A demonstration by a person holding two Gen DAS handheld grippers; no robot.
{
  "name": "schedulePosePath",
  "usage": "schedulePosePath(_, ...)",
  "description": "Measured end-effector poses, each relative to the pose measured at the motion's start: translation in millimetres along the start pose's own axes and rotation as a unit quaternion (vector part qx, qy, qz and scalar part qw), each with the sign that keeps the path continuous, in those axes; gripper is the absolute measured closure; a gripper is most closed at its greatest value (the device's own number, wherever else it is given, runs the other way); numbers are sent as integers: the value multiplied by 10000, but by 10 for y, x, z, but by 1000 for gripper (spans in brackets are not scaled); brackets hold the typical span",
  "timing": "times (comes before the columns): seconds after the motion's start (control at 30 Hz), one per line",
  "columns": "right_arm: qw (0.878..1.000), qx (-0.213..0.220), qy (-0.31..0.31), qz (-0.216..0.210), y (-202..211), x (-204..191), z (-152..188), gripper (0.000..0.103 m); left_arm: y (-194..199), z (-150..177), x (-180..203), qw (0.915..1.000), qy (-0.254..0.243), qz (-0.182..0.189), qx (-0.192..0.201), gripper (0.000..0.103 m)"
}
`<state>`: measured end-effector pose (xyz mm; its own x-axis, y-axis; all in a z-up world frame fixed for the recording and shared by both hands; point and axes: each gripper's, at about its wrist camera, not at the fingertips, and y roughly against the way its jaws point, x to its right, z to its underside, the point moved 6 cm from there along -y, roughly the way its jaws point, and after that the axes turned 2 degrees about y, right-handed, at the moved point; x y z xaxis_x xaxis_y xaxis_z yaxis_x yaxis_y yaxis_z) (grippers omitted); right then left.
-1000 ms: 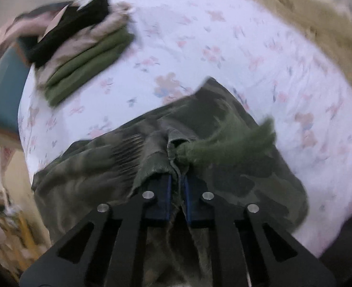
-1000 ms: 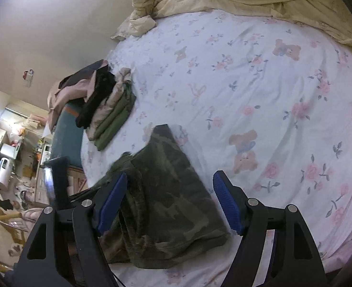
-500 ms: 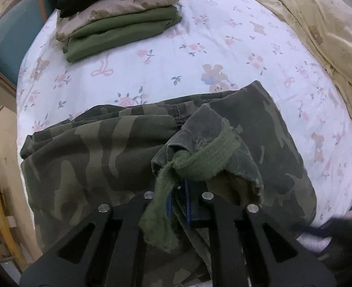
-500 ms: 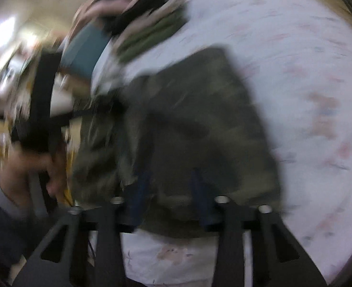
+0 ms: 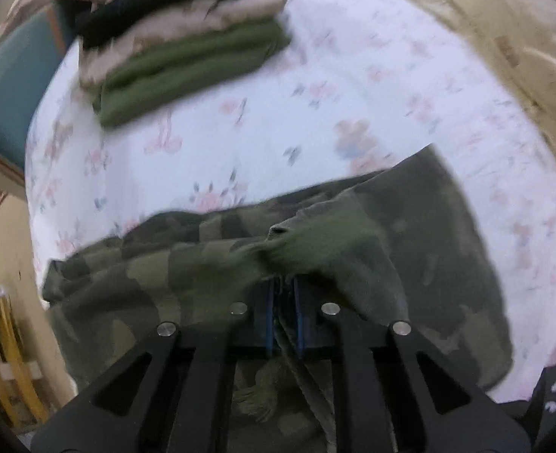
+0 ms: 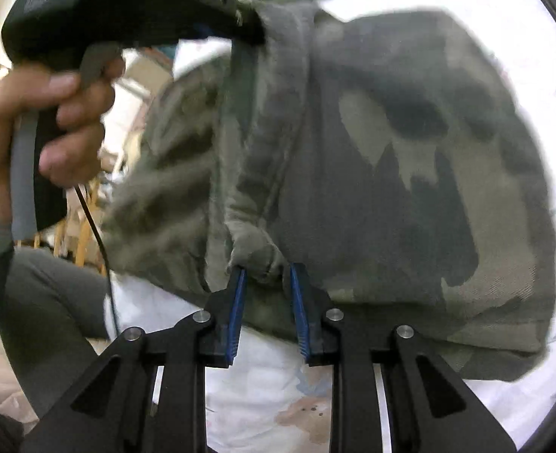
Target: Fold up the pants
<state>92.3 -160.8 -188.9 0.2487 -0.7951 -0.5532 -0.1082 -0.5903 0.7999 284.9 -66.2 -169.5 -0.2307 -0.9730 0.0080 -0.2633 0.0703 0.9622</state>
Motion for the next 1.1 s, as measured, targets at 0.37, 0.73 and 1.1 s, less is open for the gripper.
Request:
schedulePosePath(0.37, 9995, 57, -186, -229, 391, -54, 280, 75, 555, 74, -116, 9997, 107, 76, 200, 60)
schedulePosePath(0.73, 9804, 1522, -1198, 374, 1144, 576, 96, 75, 735, 142, 630, 9924, -559, 847, 693, 52)
schedulePosePath(1.1, 9452, 2030, -2526, 401, 1435, 1179, 303, 45, 209, 461, 86, 9993, -245, 252, -87, 43)
